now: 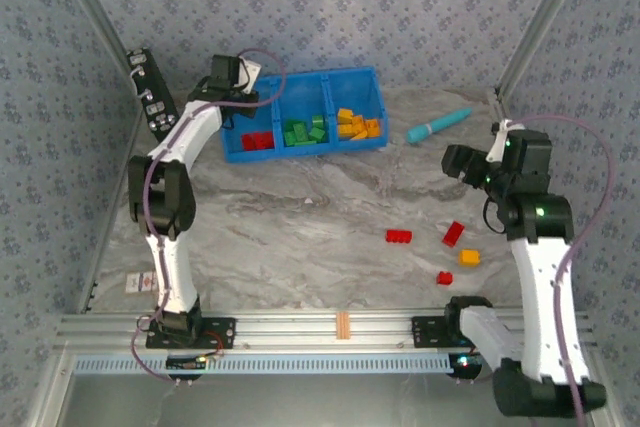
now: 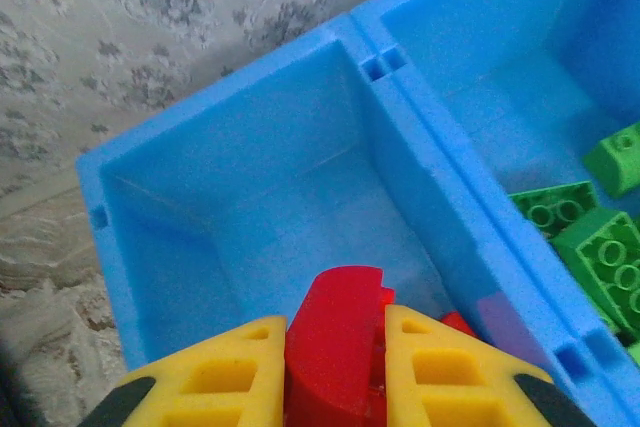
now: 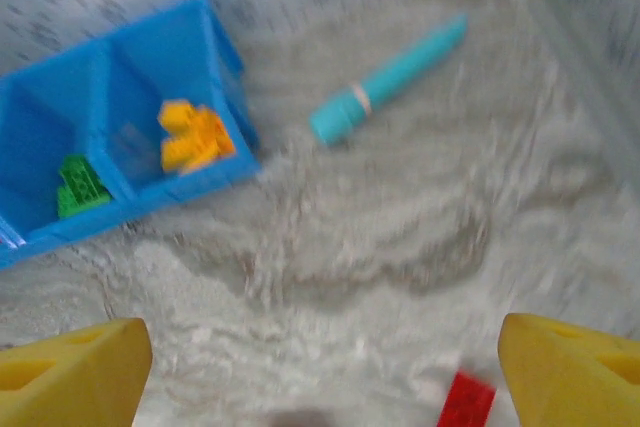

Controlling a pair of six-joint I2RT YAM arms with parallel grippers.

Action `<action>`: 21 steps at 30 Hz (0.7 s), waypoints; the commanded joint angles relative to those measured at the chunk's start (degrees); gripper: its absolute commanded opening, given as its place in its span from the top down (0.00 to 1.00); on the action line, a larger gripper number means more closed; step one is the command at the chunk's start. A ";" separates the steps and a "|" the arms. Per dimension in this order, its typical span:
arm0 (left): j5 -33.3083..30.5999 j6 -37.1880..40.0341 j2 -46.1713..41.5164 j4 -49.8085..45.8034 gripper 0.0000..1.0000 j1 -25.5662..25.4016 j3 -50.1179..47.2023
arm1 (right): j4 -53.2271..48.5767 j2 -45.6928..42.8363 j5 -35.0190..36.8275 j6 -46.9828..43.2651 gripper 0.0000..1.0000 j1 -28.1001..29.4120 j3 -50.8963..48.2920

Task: Sort the legos into containers by color
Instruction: Place the lego in the container.

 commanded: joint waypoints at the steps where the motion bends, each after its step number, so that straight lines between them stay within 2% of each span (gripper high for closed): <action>1: -1.36 -2.47 3.23 -4.32 0.93 0.34 5.08 | -0.58 -0.81 -15.87 7.59 0.09 -3.94 -6.82; 4: -1.92 -3.27 6.28 -6.14 0.91 0.34 7.27 | -0.76 -1.99 -15.79 9.21 0.09 -3.92 -11.31; 10: -1.90 -4.45 8.96 -6.72 0.82 0.32 6.73 | -4.34 -4.73 -9.20 12.67 0.08 -5.25 -18.35; 15: -2.86 -4.96 9.27 -6.95 0.60 0.43 6.03 | -2.97 -4.01 -7.65 14.30 0.09 -8.41 -24.48; 21: -2.79 -5.44 8.63 -6.96 0.46 0.43 5.75 | -1.51 -0.08 -6.15 13.64 0.09 -11.16 -26.03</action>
